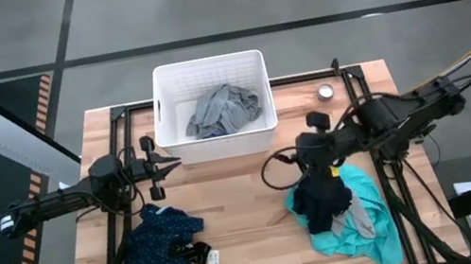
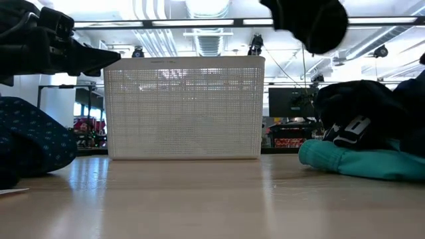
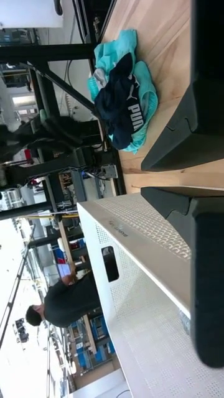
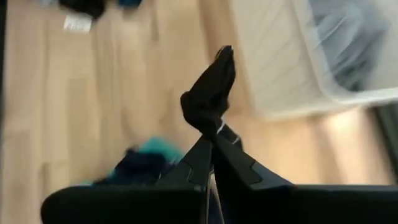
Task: Sort clothes
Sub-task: Put the black sock into the white laundry bin
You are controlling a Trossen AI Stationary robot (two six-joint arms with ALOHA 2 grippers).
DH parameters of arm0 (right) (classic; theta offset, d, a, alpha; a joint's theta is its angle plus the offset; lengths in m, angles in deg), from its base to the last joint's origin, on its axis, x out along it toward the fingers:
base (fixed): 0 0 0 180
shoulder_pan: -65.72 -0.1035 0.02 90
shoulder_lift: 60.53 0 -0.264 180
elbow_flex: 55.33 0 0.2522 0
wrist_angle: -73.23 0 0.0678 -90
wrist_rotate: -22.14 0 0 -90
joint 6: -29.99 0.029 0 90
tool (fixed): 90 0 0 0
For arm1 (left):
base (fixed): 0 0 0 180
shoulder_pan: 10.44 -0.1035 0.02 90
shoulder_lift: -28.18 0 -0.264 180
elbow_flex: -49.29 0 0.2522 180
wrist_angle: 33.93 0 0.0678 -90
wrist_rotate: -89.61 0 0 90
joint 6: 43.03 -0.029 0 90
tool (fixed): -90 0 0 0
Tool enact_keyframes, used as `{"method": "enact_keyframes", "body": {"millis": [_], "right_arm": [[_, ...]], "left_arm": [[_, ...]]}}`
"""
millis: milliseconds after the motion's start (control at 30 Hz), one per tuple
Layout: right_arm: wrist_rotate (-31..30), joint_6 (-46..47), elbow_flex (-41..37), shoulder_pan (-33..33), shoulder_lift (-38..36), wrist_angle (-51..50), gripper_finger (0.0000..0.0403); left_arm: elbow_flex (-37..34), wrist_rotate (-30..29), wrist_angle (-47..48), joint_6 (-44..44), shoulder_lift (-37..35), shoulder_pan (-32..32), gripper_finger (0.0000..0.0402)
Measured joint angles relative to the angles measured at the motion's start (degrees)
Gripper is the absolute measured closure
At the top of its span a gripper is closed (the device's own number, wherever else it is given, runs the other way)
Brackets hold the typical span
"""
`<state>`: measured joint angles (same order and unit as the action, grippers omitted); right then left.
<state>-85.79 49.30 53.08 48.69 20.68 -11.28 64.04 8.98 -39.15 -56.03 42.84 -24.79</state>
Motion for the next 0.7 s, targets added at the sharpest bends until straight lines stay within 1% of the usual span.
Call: {"method": "enact_keyframes", "body": {"millis": [133,200,367,533,667,700], "right_arm": [[-6.17,-4.76,1.88,1.57,0.0,4.47,0.0403],[-7.93,-7.5,2.47,2.84,0.0,7.82,0.0403],[-8.27,-15.87,2.66,7.39,0.0,18.77,0.0403],[-8.11,-25.39,2.65,13.65,0.84,29.01,0.0403],[-6.81,-28.95,2.58,19.07,2.78,33.13,0.0403],[-5.67,-29.32,2.58,20.39,3.37,33.17,0.0403]], "left_arm": [[0.0,0.0,-0.13,0.0,0.0,-0.01,0.0364],[0.0,0.0,-0.51,-0.01,0.0,-0.02,0.0364],[0.0,0.0,-0.68,-0.02,0.02,-0.02,0.0364],[0.0,0.0,-0.77,-0.02,0.02,0.0,0.0364],[0.0,0.0,-0.75,-0.02,0.11,-0.01,0.0364],[0.0,0.0,-0.71,-0.05,0.11,0.0,0.0364]]}}
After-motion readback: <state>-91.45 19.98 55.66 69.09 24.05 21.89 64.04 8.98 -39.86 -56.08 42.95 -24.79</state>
